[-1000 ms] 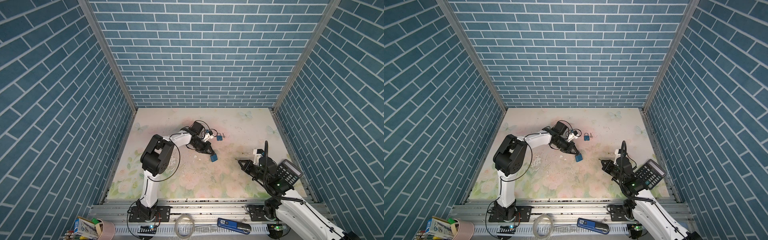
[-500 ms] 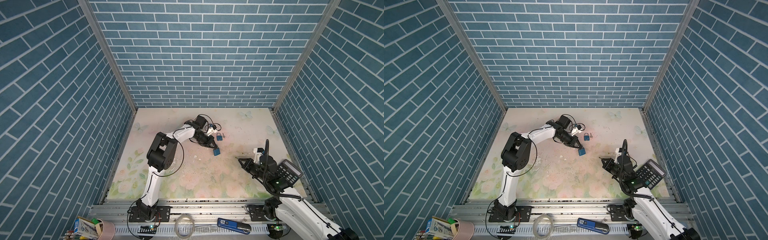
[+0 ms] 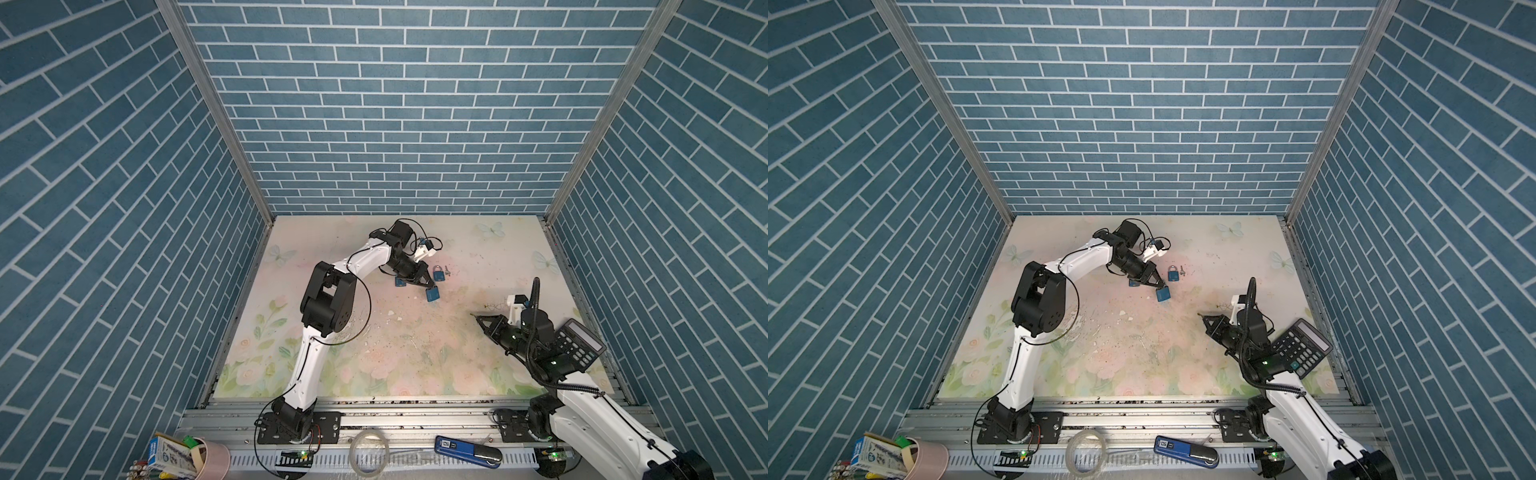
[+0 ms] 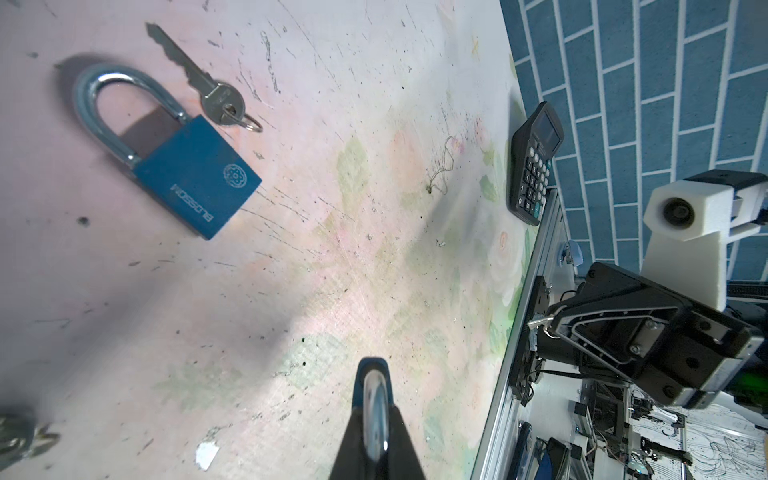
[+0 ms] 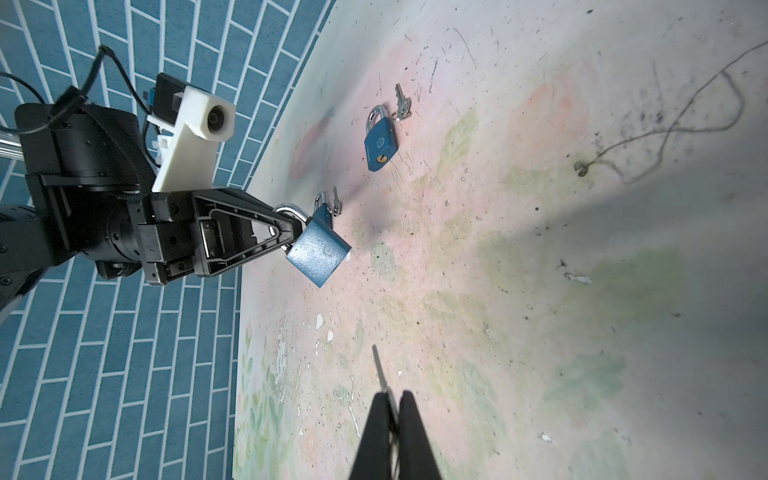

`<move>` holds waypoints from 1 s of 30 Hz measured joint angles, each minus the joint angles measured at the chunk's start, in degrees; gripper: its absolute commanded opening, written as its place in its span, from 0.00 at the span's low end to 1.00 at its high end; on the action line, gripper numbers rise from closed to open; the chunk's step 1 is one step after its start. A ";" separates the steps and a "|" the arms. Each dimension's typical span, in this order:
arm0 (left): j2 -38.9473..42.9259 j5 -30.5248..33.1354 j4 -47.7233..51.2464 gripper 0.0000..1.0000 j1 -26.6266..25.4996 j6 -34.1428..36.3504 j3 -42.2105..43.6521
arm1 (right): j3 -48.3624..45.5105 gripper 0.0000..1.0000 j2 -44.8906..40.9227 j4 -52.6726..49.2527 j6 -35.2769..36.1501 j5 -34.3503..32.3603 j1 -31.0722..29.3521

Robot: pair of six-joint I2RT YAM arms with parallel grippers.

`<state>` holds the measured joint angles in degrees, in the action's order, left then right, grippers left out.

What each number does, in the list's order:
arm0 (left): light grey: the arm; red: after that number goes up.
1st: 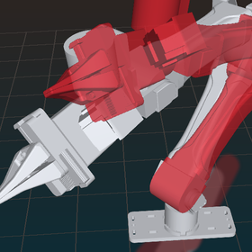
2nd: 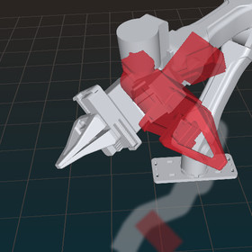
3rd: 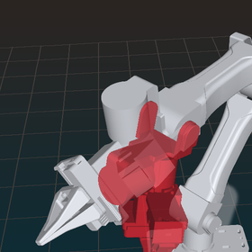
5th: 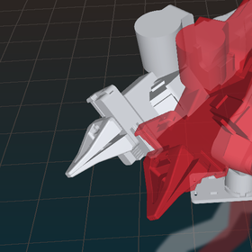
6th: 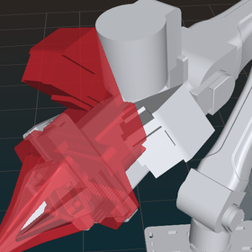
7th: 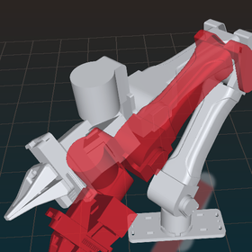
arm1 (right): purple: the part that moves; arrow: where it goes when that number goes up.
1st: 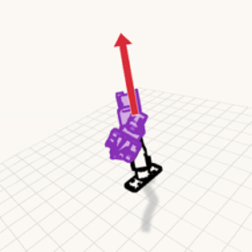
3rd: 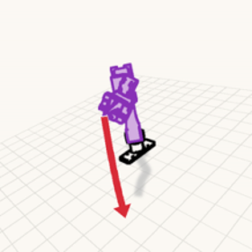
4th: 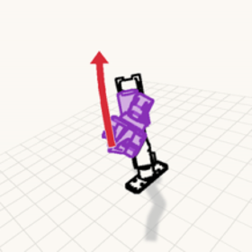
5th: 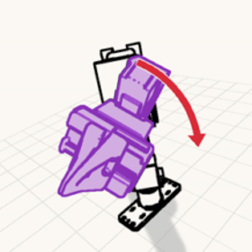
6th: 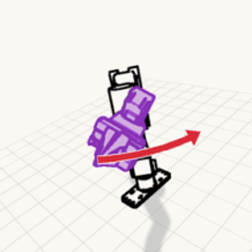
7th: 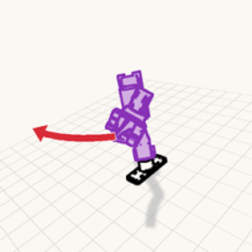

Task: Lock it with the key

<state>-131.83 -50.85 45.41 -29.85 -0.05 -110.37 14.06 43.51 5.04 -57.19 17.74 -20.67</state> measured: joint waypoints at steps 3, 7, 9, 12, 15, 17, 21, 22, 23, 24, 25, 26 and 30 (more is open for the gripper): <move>-0.20 -0.02 0.92 0.00 0.15 0.68 -0.13 | 0.00 0.00 0.87 0.70 0.00 0.61 0.22; -0.20 -0.22 1.73 0.00 0.81 1.73 -0.09 | 0.00 0.00 1.42 1.51 0.00 1.16 0.48; -0.17 -0.50 1.92 0.00 1.73 2.29 0.42 | 0.00 0.00 1.81 1.90 0.00 1.33 0.61; -0.17 -0.57 2.60 0.00 3.61 3.15 1.27 | 0.00 0.00 2.91 2.62 0.00 1.73 0.83; -0.07 -0.13 4.42 0.00 5.25 4.76 1.33 | 0.00 0.00 4.39 3.63 0.02 2.29 0.94; 0.22 0.28 5.68 0.00 6.32 6.27 1.38 | 0.00 0.00 5.27 4.15 0.00 2.71 0.98; 2.36 0.83 8.41 0.00 9.05 9.88 2.91 | 0.11 0.00 6.27 4.59 0.04 3.45 1.14; 2.99 0.83 9.29 0.00 10.01 10.78 3.19 | 0.15 0.00 6.51 4.61 0.04 3.58 1.18; 3.58 0.70 10.21 0.00 11.13 11.85 3.26 | 0.33 0.00 6.91 4.63 0.07 3.85 1.20; 4.09 0.44 11.04 0.00 12.39 13.07 3.26 | 0.55 0.00 7.43 4.61 0.09 4.07 1.27; 4.46 0.31 11.67 0.00 13.38 14.03 3.21 | 0.87 0.00 7.87 4.52 0.11 4.28 1.31; 4.66 0.28 12.74 0.00 14.67 15.19 2.84 | 1.38 0.00 8.55 4.59 0.13 4.55 1.42; 4.52 0.17 16.63 0.00 18.99 18.71 0.07 | 3.63 0.00 11.47 4.98 0.22 5.84 1.75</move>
<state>-127.31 -50.68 62.04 -10.85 18.65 -110.30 17.69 54.98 10.02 -56.97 23.57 -18.92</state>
